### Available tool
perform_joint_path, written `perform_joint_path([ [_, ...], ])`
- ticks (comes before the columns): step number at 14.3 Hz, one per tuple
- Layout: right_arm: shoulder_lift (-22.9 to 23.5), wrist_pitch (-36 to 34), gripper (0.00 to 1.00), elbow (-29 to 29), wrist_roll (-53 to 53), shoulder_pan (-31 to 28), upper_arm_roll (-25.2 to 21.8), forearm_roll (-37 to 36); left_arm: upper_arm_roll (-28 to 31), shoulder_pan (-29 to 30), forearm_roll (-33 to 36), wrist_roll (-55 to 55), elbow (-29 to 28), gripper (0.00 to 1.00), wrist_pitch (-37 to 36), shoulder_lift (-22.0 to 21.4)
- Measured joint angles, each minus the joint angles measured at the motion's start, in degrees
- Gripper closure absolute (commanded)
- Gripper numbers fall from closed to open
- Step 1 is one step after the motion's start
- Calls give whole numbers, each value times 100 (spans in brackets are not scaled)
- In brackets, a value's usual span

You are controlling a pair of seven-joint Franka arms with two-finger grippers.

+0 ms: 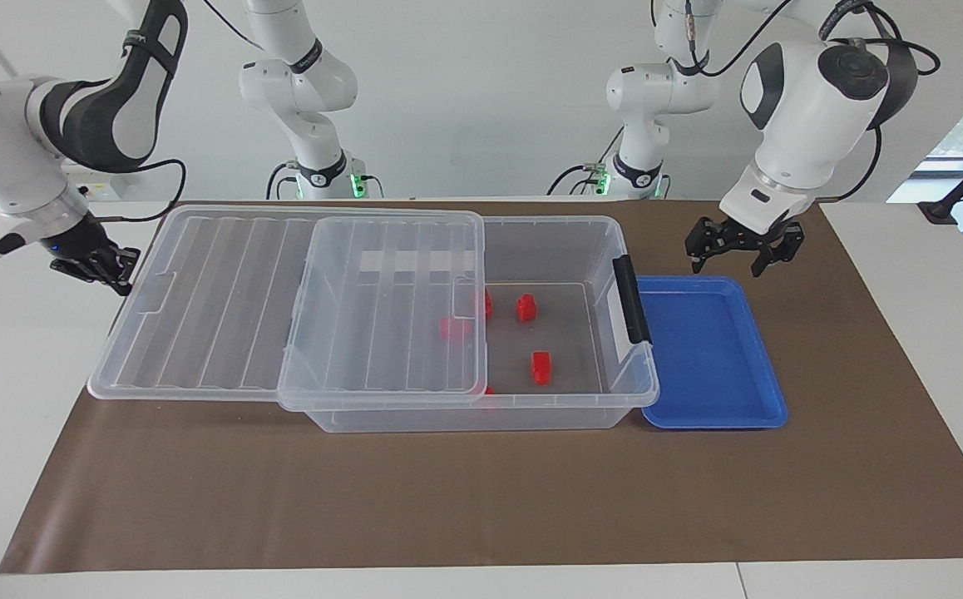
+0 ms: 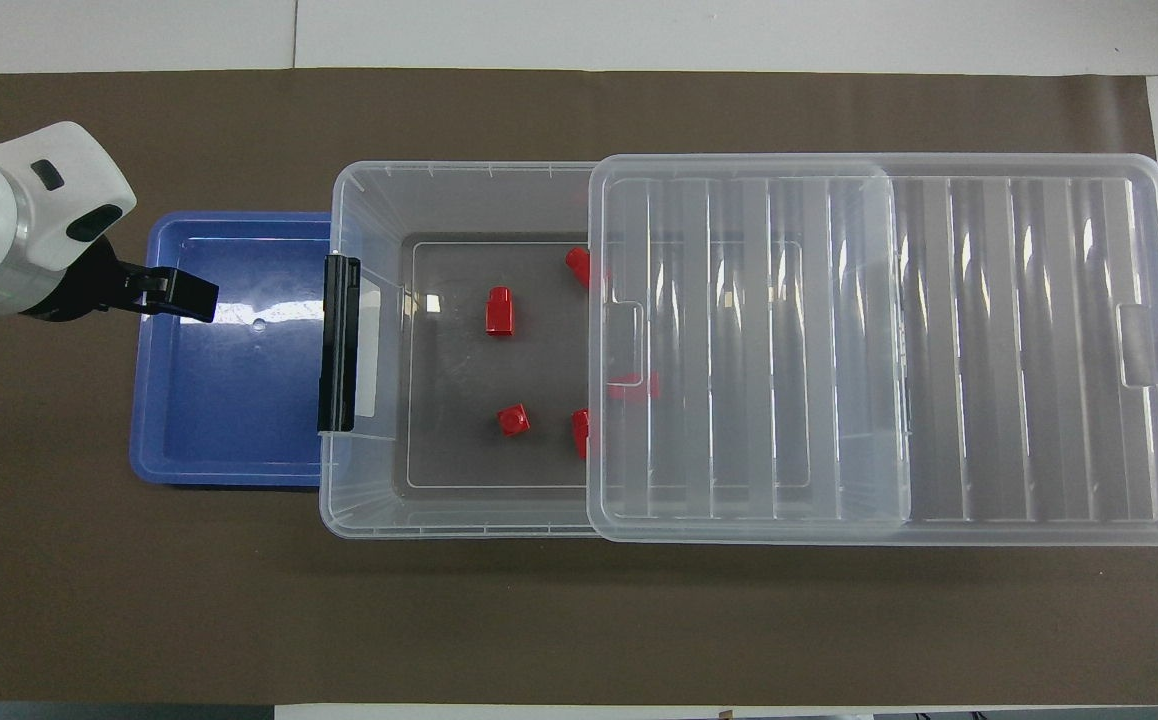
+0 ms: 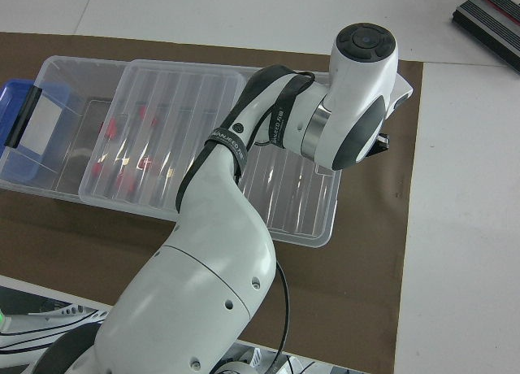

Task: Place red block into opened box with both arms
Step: 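Withdraw the left gripper back over the blue tray, then slide the clear lid back over the box with the right gripper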

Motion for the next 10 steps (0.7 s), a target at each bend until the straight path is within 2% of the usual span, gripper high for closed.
perform_joint_path([
  [6, -1, -3, 100, -4, 329, 185, 9, 10, 7, 205, -24, 263, 532, 0, -567, 0],
  [10, -2, -11, 100, -53, 1390, 593, 275, 25, -1, 205, -59, 264, 597, 0, -901, -19],
])
